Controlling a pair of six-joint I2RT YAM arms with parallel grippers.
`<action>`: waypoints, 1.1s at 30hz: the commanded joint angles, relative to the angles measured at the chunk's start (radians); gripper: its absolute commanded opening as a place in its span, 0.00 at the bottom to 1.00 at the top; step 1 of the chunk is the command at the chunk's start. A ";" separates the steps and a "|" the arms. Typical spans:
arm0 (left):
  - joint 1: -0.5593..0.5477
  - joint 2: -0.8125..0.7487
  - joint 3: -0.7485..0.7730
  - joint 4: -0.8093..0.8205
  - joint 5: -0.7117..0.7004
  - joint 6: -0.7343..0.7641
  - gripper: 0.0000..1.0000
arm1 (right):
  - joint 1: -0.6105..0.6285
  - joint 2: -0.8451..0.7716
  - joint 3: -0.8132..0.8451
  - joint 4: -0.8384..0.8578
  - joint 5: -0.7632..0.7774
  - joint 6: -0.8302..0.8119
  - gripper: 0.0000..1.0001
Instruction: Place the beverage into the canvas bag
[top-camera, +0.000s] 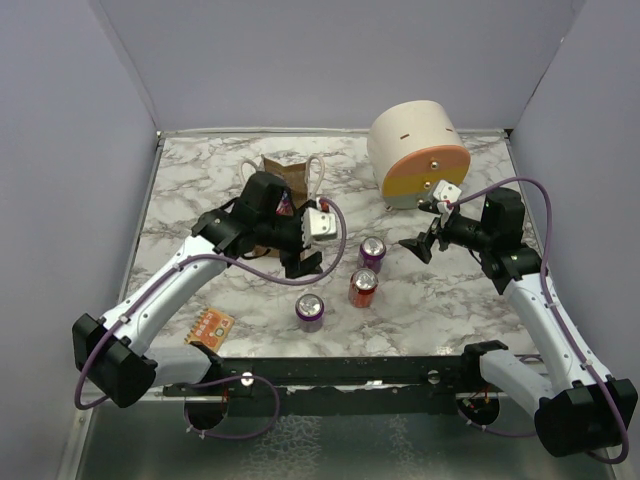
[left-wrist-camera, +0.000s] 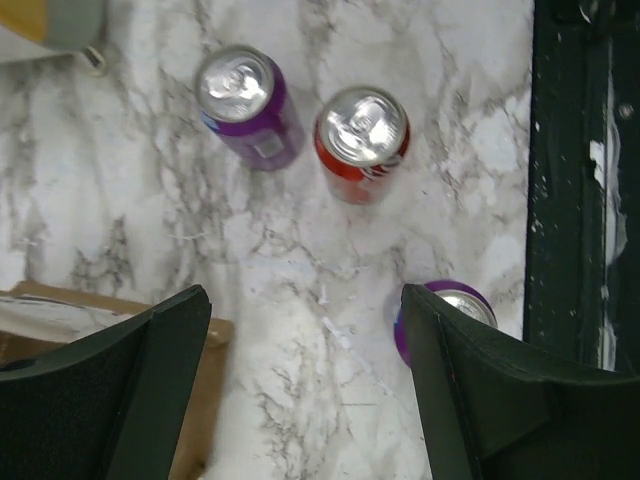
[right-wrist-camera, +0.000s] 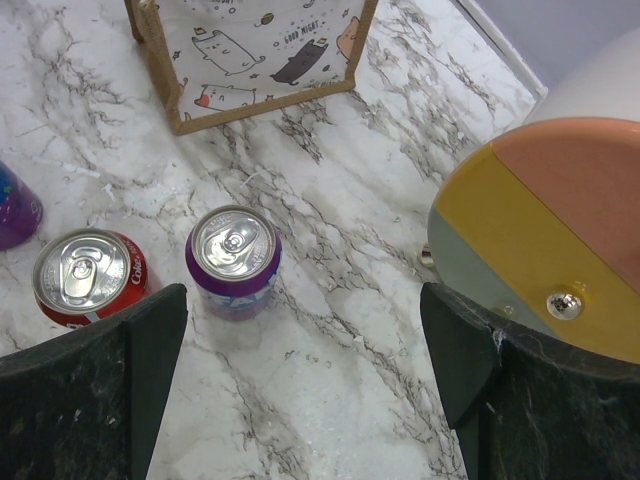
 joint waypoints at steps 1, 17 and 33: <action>-0.038 -0.048 -0.109 -0.117 -0.020 0.133 0.79 | -0.007 -0.013 -0.010 0.010 0.005 -0.008 1.00; -0.103 -0.064 -0.253 -0.218 -0.048 0.305 0.93 | -0.014 -0.002 -0.010 0.012 0.005 -0.006 1.00; -0.194 0.041 -0.350 0.025 -0.059 0.206 0.93 | -0.024 0.001 -0.011 0.012 0.002 -0.006 1.00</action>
